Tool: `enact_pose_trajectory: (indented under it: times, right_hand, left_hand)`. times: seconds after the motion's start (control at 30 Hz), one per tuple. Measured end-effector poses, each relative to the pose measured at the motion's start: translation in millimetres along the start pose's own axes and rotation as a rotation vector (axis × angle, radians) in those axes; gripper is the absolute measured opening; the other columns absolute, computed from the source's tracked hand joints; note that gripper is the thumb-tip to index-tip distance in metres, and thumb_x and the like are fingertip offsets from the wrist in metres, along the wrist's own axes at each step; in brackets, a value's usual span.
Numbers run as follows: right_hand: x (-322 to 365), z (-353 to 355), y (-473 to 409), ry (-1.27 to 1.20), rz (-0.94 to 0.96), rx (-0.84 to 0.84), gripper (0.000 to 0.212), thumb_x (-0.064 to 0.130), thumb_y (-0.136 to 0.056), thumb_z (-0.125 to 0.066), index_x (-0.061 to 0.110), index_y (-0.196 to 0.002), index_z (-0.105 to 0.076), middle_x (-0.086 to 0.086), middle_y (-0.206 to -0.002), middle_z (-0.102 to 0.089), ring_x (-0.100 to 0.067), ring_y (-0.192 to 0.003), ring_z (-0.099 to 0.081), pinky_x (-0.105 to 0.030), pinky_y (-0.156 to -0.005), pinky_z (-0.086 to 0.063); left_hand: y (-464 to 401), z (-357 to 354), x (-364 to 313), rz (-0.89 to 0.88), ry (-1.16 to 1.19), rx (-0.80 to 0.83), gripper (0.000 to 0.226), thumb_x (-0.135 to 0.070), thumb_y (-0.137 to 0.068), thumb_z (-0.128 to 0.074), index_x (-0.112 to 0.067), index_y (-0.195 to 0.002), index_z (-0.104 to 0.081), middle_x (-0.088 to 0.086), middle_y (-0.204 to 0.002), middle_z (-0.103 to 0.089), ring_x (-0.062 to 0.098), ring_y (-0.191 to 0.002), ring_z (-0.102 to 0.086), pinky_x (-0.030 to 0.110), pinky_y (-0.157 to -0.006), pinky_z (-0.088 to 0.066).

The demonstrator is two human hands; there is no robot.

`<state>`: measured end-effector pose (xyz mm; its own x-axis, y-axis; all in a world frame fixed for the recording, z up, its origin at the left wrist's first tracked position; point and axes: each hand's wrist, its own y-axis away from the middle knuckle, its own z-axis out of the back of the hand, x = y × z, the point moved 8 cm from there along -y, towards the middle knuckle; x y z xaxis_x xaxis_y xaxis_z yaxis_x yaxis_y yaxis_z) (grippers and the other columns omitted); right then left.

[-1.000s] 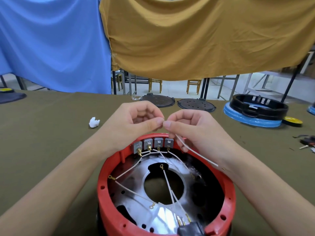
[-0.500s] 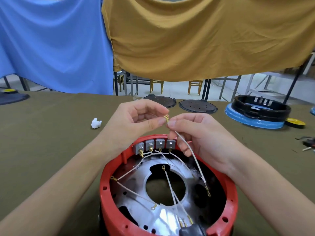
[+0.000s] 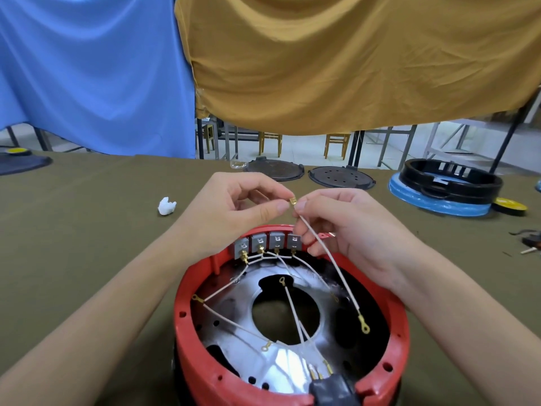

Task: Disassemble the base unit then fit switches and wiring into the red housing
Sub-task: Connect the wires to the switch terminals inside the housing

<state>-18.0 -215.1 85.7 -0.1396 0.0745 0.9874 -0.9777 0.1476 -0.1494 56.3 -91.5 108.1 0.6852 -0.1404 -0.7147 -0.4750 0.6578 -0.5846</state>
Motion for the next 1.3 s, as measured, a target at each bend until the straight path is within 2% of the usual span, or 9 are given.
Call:
enact_pose_trajectory:
  times: [0.13,0.27,0.43,0.57,0.63,0.7,0.83,1.0,1.3]
  right_hand:
    - [-0.5,6.2,-2.4,-0.017,0.005,-0.011,0.016,0.011,-0.087,-0.067,0.015,-0.074,-0.076,-0.002,-0.066,-0.06,-0.009,-0.056,-0.053,-0.022,-0.05,-0.049]
    - [-0.8,-3.2,-1.2,-0.007,-0.01,0.093,0.019,0.011,-0.089,-0.064,0.013,-0.072,-0.073,0.0,-0.063,-0.057,-0.008,-0.053,-0.049,-0.019,-0.049,-0.045]
    - [-7.5,-2.5,0.0,-0.026,-0.094,0.072,0.019,0.006,-0.089,-0.063,0.008,-0.07,-0.068,-0.002,-0.06,-0.054,-0.009,-0.049,-0.046,-0.018,-0.044,-0.042]
    - [-9.8,6.7,-0.3,0.055,-0.14,0.012,0.014,0.009,-0.088,-0.064,0.009,-0.075,-0.07,-0.004,-0.065,-0.058,-0.01,-0.05,-0.045,-0.019,-0.042,-0.04]
    - [-10.3,10.3,-1.1,0.086,-0.158,-0.013,0.012,0.01,-0.089,-0.064,0.008,-0.079,-0.071,-0.004,-0.066,-0.058,-0.01,-0.051,-0.046,-0.019,-0.043,-0.042]
    - [-10.6,11.5,-1.5,0.087,-0.172,-0.02,0.013,0.009,-0.09,-0.064,0.006,-0.08,-0.071,-0.003,-0.064,-0.057,-0.009,-0.052,-0.047,-0.019,-0.045,-0.044]
    - [-6.1,14.2,0.6,0.182,-0.189,-0.001,0.016,0.014,-0.093,-0.064,0.005,-0.082,-0.072,-0.004,-0.066,-0.057,-0.009,-0.056,-0.049,-0.019,-0.052,-0.049]
    - [-1.3,10.9,5.1,0.338,-0.231,0.014,0.02,0.015,-0.095,-0.062,0.01,-0.076,-0.068,0.001,-0.062,-0.061,-0.007,-0.057,-0.055,-0.018,-0.059,-0.052]
    - [-13.3,-11.8,7.5,0.23,-0.602,0.069,0.008,0.01,-0.094,-0.059,0.01,-0.088,-0.063,-0.002,-0.069,-0.058,-0.008,-0.056,-0.051,-0.016,-0.048,-0.046]
  left_hand:
    - [0.5,-4.5,0.1,0.004,0.069,0.032,0.022,-0.02,-0.085,-0.073,-0.022,-0.107,-0.073,0.006,-0.097,-0.073,0.033,-0.09,-0.065,0.039,-0.079,-0.055]
    - [-0.9,-5.7,-0.9,-0.033,0.017,0.019,0.012,-0.014,-0.088,-0.072,-0.021,-0.097,-0.074,0.001,-0.087,-0.073,0.024,-0.081,-0.066,0.025,-0.075,-0.053]
    - [0.4,-5.1,5.3,0.0,-0.052,0.049,0.011,-0.023,-0.087,-0.072,-0.027,-0.095,-0.076,0.004,-0.089,-0.074,0.039,-0.083,-0.065,0.054,-0.075,-0.054]
    - [-0.4,2.5,29.8,0.15,-0.213,0.13,0.028,-0.036,-0.087,-0.073,-0.033,-0.115,-0.069,-0.013,-0.108,-0.071,0.005,-0.098,-0.067,0.03,-0.085,-0.054]
    - [4.8,0.1,46.5,0.274,-0.324,0.255,0.036,-0.038,-0.09,-0.071,-0.035,-0.125,-0.063,-0.018,-0.115,-0.067,-0.004,-0.102,-0.064,0.028,-0.093,-0.053]
    - [10.2,-5.5,55.6,0.342,-0.353,0.352,0.029,-0.039,-0.092,-0.068,-0.034,-0.12,-0.066,-0.016,-0.107,-0.071,-0.001,-0.094,-0.066,0.026,-0.086,-0.052]
    - [8.0,1.3,54.4,0.352,-0.37,0.305,0.011,-0.035,-0.092,-0.069,-0.031,-0.101,-0.074,-0.012,-0.086,-0.074,0.005,-0.078,-0.066,0.029,-0.081,-0.053]
    - [7.9,2.7,50.9,0.358,-0.489,0.32,0.004,-0.037,-0.088,-0.068,-0.034,-0.088,-0.071,-0.016,-0.077,-0.073,-0.003,-0.069,-0.064,0.027,-0.074,-0.051]
    - [8.8,1.9,47.8,0.362,-0.537,0.369,0.004,-0.036,-0.086,-0.066,-0.032,-0.085,-0.066,-0.011,-0.074,-0.072,0.003,-0.068,-0.065,0.033,-0.07,-0.055]
